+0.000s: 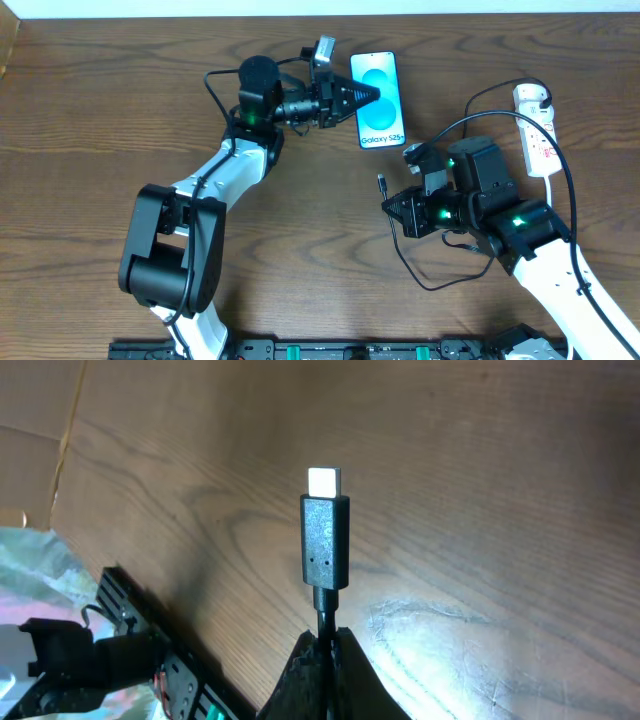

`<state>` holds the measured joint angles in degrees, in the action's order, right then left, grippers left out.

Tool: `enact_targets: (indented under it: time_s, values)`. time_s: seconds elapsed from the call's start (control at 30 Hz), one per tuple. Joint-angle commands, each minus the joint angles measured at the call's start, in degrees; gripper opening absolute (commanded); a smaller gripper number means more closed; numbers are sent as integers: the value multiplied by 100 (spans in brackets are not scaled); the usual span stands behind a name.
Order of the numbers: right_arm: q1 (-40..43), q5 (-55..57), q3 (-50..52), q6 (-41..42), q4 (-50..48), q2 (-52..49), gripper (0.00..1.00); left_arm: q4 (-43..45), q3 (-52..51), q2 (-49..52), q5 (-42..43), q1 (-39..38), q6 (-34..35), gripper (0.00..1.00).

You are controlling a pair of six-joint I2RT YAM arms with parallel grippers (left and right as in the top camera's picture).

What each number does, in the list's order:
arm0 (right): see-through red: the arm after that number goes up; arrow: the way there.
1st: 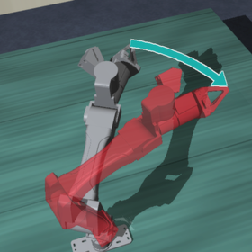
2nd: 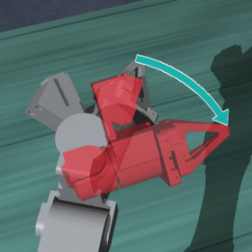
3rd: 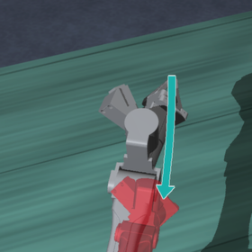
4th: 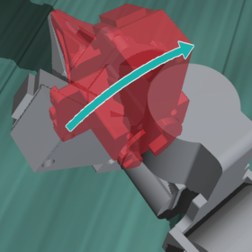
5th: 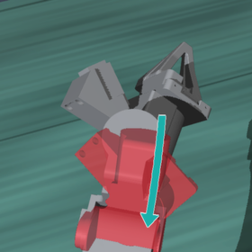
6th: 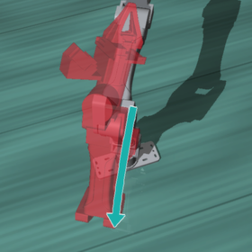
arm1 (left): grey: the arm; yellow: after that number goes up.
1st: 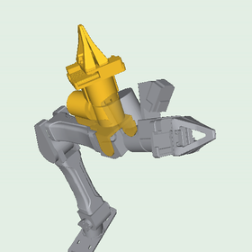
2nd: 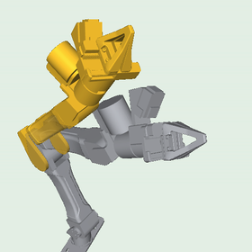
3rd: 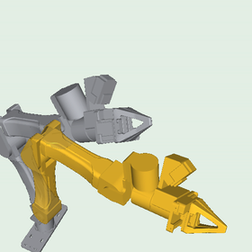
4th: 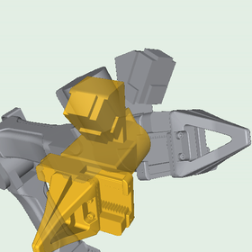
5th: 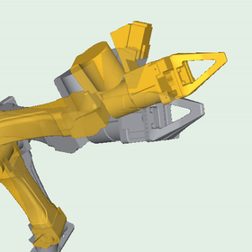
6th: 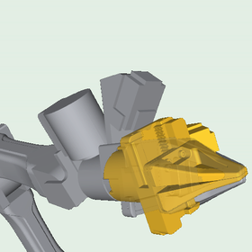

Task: Plug charger to phone and switch on socket
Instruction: 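Raise the phone upright with left gripper, bring plug under its port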

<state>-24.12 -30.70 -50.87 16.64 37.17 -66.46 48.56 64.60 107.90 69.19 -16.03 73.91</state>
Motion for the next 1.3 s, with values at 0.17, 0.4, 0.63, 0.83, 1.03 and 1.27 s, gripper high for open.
enact_targets:
  time_s: [0.17,0.4,0.63,0.83,1.03,1.27]
  values:
    - [2,492,11,186,-422,332,1,90,186,-90,-39,107,28,7]
    - [2,393,13,264,-656,199,1,90,186,-90,-127,107,28,7]
    - [2,398,11,264,-988,-13,1,87,186,-90,-98,42,-37,7]
    - [2,496,11,264,-1121,-70,1,87,175,-90,-13,9,-144,7]
    - [2,640,13,267,-1123,-70,1,85,146,-90,28,9,-227,7]
    - [2,643,11,372,-1126,-70,1,85,133,-92,70,9,-227,7]
